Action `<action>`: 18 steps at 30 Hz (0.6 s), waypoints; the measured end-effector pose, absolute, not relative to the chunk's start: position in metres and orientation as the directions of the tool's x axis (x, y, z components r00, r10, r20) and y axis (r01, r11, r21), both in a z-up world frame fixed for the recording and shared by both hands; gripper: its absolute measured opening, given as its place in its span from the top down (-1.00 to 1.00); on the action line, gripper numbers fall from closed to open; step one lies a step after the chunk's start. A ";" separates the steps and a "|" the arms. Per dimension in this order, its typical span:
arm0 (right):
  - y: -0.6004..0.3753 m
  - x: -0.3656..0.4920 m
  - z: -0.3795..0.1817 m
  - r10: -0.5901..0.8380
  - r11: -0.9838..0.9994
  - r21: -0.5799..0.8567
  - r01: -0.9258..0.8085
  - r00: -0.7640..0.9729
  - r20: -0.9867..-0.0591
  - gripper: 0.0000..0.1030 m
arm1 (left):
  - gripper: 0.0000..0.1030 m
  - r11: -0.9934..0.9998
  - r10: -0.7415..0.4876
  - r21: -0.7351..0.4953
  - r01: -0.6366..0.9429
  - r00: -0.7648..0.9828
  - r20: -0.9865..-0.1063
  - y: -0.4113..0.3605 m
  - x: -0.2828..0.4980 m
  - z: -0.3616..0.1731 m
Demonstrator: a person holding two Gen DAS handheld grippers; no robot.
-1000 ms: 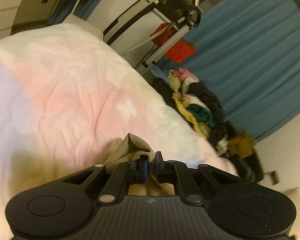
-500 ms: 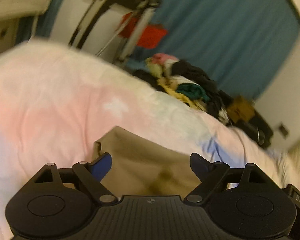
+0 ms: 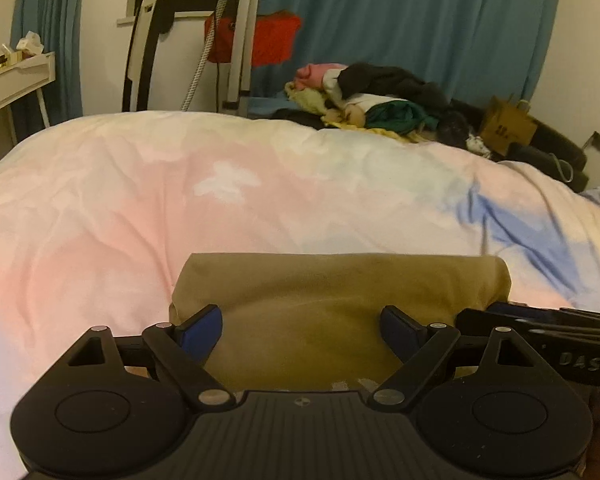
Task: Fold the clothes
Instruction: 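Open both tools and release the folded T-shirt on the bed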
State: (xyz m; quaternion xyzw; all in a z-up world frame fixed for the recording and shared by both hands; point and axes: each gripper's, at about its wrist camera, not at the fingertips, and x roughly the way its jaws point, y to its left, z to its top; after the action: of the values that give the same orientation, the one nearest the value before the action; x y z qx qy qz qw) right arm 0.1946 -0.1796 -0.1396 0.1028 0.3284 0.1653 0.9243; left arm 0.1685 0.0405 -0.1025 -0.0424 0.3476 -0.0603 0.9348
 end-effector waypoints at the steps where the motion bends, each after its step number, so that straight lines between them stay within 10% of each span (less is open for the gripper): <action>1: -0.178 0.197 -0.143 0.370 0.926 0.293 -0.238 0.729 -0.575 0.06 | -0.71 0.990 -0.139 -0.116 0.084 0.753 -0.644 0.040 0.168 -0.103; 18: -0.171 0.113 -0.107 0.308 0.950 0.225 -0.217 0.768 -0.562 0.02 | -0.71 0.994 -0.110 -0.051 0.100 0.776 -0.621 0.037 0.080 -0.076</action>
State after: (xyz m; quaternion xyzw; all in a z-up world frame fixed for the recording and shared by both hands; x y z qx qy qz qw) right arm 0.1127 -0.1711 -0.1074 0.0736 0.3107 0.1399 0.9373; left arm 0.0804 0.0367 -0.0759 -0.0074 0.3301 -0.0557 0.9423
